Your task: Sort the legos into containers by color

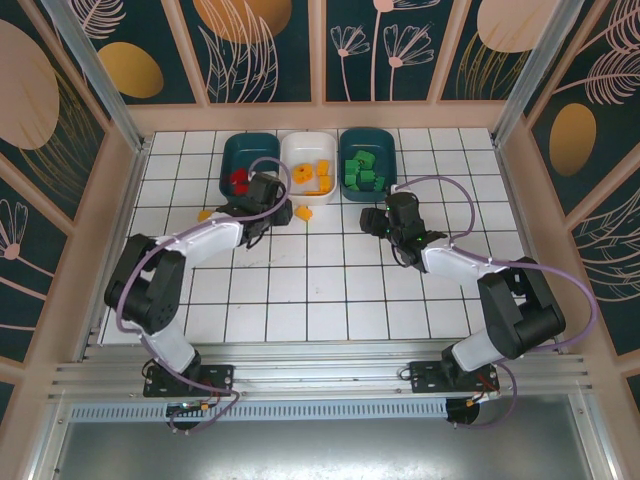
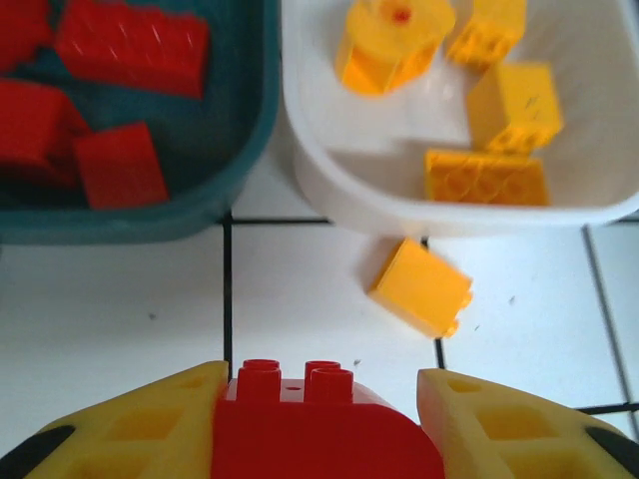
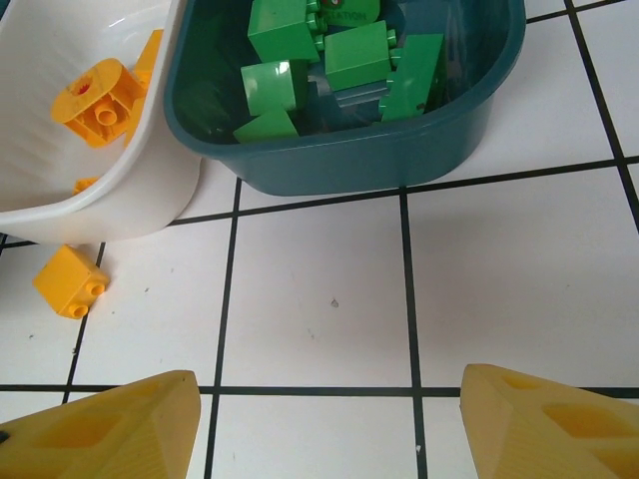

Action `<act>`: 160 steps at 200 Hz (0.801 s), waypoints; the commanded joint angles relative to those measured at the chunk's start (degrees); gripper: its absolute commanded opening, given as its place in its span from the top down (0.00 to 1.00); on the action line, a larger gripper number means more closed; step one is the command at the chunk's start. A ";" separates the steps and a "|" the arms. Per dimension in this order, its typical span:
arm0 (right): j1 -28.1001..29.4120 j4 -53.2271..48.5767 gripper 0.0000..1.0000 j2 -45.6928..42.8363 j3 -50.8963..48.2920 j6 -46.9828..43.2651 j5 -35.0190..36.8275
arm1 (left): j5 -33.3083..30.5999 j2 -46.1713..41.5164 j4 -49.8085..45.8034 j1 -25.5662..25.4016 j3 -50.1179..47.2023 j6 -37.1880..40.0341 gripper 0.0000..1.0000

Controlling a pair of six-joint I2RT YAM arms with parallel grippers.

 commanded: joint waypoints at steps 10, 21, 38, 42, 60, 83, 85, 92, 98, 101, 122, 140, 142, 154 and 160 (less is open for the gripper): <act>-0.24 1.79 0.30 -1.41 -1.15 -0.35 -0.85 | -1.72 0.38 -1.93 3.16 4.29 -2.27 0.60; -0.27 1.64 0.30 -1.36 -1.16 -0.44 -0.64 | 0.33 3.40 -1.73 5.91 6.22 -3.45 0.61; -0.24 1.41 0.30 -1.32 -1.06 -0.45 -0.87 | 2.22 6.16 -1.75 8.93 10.05 -4.02 0.62; -0.24 1.43 0.30 -1.31 -1.06 -0.45 -1.06 | 2.26 6.91 -2.13 9.47 10.99 -4.01 0.62; -0.19 1.37 0.30 -1.06 -0.98 -0.18 -2.03 | 2.96 9.90 -4.12 11.11 15.89 -3.50 0.61; 0.57 0.58 0.30 0.37 0.57 -0.43 -3.82 | 4.21 13.27 -5.50 13.33 19.62 -3.48 0.58; 0.70 0.46 0.30 0.58 0.78 -0.55 -4.01 | 4.38 13.66 -5.60 13.54 19.92 -3.58 0.57; 1.35 0.08 0.30 1.20 1.42 -0.98 -4.38 | 5.17 14.63 -5.95 13.97 20.80 -3.41 0.56; 1.97 -0.27 0.30 1.60 2.16 -1.37 -4.46 | 5.82 15.20 -6.08 14.31 21.37 -3.28 0.55; 2.38 -0.42 0.30 1.85 2.50 -1.60 -4.53 | 6.15 15.43 -6.08 14.37 21.65 -3.12 0.54; 4.79 -1.08 0.28 3.77 5.04 -3.38 -4.76 | 7.80 15.61 -4.88 14.54 22.39 -1.26 0.38; 7.41 -2.27 0.25 7.50 9.14 -5.86 -8.09 | 8.03 14.62 -5.81 14.58 22.64 -0.20 0.25; 7.71 -2.62 0.25 8.09 9.91 -6.17 -8.42 | 7.88 14.48 -5.92 14.60 22.58 -0.19 0.24; 10.04 -5.97 0.25 12.64 14.89 -8.72 -8.63 | 8.80 12.69 -5.34 14.58 20.92 -0.60 0.18; 11.50 -7.11 0.25 14.73 17.16 -10.11 -7.46 | 9.42 11.28 -4.26 14.56 19.25 -1.23 0.16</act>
